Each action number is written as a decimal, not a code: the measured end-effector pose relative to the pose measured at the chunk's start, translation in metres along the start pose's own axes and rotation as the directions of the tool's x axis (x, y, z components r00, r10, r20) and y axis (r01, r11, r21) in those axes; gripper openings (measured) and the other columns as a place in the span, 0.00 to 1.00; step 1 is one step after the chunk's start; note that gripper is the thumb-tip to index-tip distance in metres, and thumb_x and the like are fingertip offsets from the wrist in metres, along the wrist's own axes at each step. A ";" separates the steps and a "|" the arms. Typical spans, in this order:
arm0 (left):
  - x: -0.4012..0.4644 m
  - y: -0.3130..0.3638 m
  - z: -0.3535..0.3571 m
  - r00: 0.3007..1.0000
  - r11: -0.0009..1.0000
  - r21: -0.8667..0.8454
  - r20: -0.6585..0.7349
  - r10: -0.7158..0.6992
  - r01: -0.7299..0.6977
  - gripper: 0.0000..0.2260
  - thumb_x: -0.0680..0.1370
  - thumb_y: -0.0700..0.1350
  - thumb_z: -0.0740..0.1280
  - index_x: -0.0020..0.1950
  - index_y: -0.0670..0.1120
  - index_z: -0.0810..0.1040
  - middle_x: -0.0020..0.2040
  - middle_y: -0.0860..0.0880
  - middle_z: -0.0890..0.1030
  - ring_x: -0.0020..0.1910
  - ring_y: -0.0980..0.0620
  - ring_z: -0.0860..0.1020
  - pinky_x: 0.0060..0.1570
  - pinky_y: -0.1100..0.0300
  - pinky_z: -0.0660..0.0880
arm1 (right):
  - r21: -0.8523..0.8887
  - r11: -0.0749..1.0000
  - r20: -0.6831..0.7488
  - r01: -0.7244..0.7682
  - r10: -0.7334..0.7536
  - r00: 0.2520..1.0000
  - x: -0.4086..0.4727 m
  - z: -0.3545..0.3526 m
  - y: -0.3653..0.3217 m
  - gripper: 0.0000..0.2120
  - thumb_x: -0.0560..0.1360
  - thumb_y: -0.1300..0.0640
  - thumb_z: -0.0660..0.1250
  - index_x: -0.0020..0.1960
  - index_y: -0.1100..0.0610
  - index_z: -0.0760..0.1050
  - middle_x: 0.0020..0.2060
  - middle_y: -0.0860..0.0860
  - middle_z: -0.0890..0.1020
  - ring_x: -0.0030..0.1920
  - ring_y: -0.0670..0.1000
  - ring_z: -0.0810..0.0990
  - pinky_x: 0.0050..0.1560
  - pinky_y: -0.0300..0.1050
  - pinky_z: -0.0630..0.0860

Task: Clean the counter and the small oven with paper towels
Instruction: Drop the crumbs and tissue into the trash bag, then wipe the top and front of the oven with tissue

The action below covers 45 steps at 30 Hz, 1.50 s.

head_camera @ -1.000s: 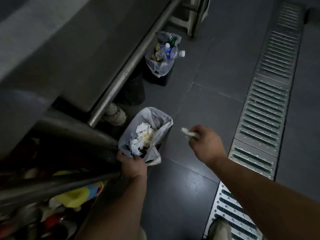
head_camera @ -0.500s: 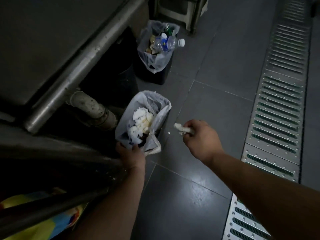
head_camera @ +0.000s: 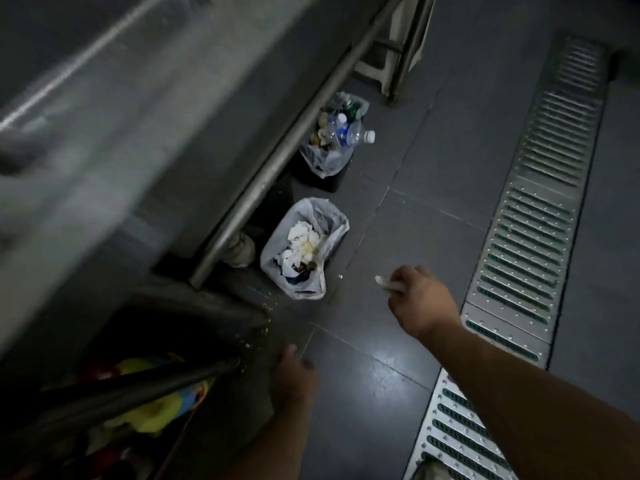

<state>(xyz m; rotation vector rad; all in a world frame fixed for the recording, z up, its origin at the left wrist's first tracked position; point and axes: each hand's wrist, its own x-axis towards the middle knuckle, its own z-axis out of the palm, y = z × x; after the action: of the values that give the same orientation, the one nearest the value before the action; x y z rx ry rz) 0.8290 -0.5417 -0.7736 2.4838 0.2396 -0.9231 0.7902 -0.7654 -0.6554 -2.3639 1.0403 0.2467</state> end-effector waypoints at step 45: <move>-0.315 -0.058 -0.523 0.985 0.973 0.162 0.017 -0.172 0.167 0.19 0.81 0.42 0.62 0.71 0.41 0.70 0.72 0.40 0.72 0.70 0.42 0.71 0.68 0.53 0.66 | -0.388 0.607 0.561 0.693 -0.441 0.701 -0.188 -0.194 -0.468 0.13 0.76 0.55 0.65 0.60 0.56 0.77 0.57 0.56 0.80 0.55 0.56 0.79 0.55 0.46 0.77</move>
<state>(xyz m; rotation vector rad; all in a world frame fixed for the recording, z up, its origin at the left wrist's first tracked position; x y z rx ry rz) 0.8699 -0.2335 -0.2446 2.6248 0.3863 -1.0887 0.9928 -0.4932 -0.2344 -2.8451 -0.0989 0.8718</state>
